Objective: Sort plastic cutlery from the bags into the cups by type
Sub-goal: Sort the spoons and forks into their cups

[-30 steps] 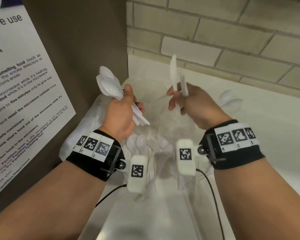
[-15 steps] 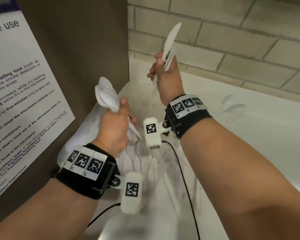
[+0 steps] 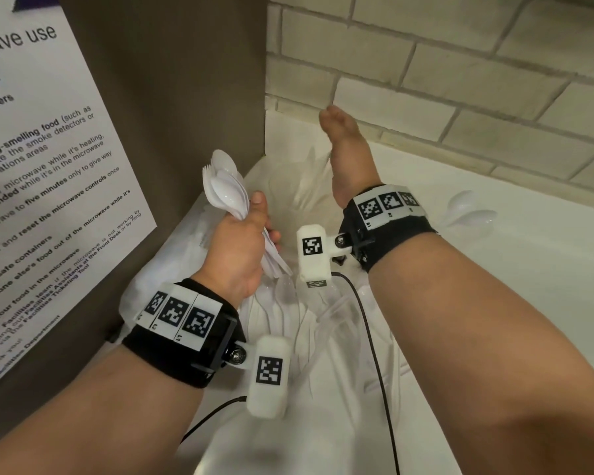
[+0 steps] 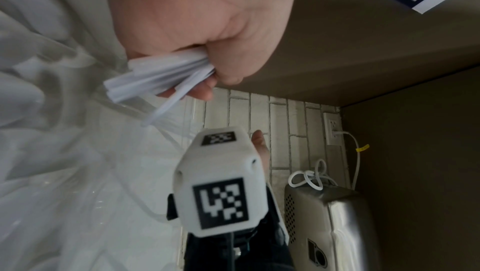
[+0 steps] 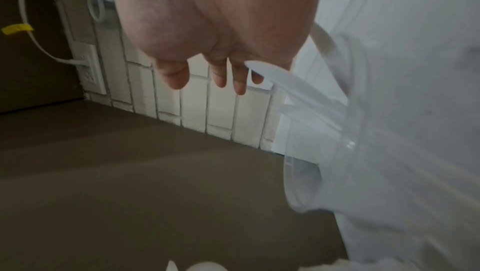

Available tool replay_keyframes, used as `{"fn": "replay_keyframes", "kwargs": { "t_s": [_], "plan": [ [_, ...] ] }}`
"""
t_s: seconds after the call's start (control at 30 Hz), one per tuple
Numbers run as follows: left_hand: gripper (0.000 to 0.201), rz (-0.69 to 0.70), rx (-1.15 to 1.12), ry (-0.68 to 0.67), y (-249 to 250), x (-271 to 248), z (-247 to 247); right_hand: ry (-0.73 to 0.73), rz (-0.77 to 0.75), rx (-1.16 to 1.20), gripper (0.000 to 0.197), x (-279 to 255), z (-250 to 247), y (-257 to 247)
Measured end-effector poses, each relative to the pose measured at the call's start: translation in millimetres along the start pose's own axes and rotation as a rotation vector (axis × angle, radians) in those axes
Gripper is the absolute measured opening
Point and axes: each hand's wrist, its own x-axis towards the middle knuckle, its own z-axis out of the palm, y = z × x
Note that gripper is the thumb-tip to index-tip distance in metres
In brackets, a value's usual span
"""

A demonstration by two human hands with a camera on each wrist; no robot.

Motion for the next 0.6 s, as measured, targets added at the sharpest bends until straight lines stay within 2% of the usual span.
{"fn": "replay_keyframes", "kwargs": {
  "t_s": [0.13, 0.23, 0.4, 0.47, 0.53, 0.6],
  "plan": [
    [0.018, -0.016, 0.015, -0.020, 0, -1, 3, 0.045, -0.083, -0.035, 0.042, -4, -12, -11],
    [0.019, -0.042, 0.013, -0.091, 0, -4, 5, 0.030, -0.152, -0.135, 0.037, -16, -22, -19],
    [0.021, -0.115, 0.013, -0.451, 3, -16, 12, -0.021, -0.154, -0.066, 0.025, -50, -35, -22],
    [0.021, -0.159, 0.007, -0.575, 1, -20, 14, -0.065, -0.126, -0.082, 0.026, -66, -42, -20],
    [0.021, -0.186, 0.015, -0.650, -2, -23, 17, -0.070, -0.127, -0.140, 0.027, -82, -50, -18],
    [0.022, -0.185, 0.069, -0.664, -5, -26, 24, -0.017, -0.177, -0.246, 0.021, -93, -56, -15]
  ]
}}
